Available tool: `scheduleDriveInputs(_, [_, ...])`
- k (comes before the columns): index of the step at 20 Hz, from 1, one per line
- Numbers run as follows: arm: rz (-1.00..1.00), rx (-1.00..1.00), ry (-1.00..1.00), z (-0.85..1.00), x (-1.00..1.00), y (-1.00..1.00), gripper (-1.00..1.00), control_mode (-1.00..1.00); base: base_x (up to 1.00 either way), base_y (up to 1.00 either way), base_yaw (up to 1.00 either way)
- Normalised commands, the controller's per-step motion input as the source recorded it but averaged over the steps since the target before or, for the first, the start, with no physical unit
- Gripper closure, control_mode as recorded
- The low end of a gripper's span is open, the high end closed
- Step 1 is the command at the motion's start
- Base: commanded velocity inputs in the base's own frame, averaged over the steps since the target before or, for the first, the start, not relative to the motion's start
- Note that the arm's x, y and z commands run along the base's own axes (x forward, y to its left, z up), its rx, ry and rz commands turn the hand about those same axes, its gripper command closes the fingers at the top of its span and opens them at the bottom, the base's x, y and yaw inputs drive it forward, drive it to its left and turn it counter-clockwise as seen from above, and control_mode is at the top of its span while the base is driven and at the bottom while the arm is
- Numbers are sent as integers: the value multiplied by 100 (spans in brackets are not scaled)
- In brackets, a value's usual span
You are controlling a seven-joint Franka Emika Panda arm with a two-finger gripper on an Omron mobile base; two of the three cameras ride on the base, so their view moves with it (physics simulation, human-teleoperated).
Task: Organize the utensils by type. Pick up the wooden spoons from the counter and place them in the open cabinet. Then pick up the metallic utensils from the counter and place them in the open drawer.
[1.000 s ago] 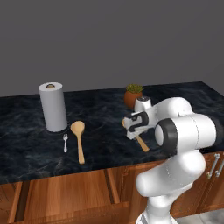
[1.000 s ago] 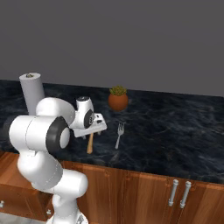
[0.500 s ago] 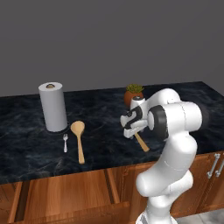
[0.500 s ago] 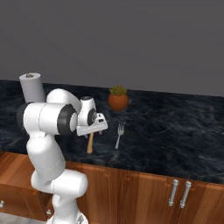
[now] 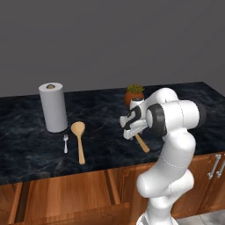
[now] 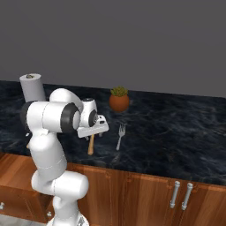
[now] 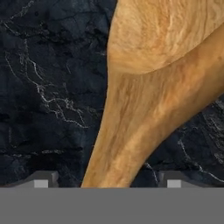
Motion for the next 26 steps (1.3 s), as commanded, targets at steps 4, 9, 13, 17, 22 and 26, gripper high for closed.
scheduleDriveInputs(4, [0, 0, 1, -9, -19, -8, 100, -100, 0, 0, 0])
scheduleDriveInputs(9, [0, 1, 11, 5, -16, 0, 100, -100, 0, 0, 0])
scheduleDriveInputs(13, [3, 1, 3, 63, -19, 0, 100, -100, 0, 0, 0])
scheduleDriveInputs(17, [10, 0, 2, 77, -28, 1, 100, -100, 0, 0, 0])
scheduleDriveInputs(22, [8, 0, 2, 71, -36, 0, 100, -100, 0, 0, 0])
scheduleDriveInputs(26, [1, 0, 1, 61, -40, 0, 100, -100, 0, 0, 0])
